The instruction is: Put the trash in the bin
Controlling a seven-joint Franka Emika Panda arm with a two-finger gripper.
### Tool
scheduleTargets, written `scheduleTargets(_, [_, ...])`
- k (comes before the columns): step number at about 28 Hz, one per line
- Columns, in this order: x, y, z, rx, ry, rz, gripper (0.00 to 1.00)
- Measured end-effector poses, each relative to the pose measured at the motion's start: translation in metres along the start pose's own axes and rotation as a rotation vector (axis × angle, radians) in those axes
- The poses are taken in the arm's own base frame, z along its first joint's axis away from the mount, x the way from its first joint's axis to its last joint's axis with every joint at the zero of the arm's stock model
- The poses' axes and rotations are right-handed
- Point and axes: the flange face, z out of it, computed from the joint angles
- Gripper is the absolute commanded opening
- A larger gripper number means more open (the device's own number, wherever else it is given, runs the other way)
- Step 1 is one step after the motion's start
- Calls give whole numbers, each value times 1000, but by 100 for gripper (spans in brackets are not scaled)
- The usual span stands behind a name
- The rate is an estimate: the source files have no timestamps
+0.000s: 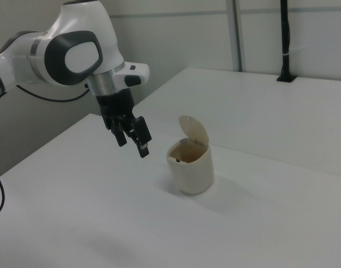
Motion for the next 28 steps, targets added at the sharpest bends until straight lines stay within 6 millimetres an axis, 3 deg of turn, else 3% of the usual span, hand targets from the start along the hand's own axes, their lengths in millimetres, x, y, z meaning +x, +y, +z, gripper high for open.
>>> scheduleTargets(19, [2, 7, 4, -2, -11, 13, 100])
scheduleTargets(28, [5, 25, 5, -3, -12, 45, 100])
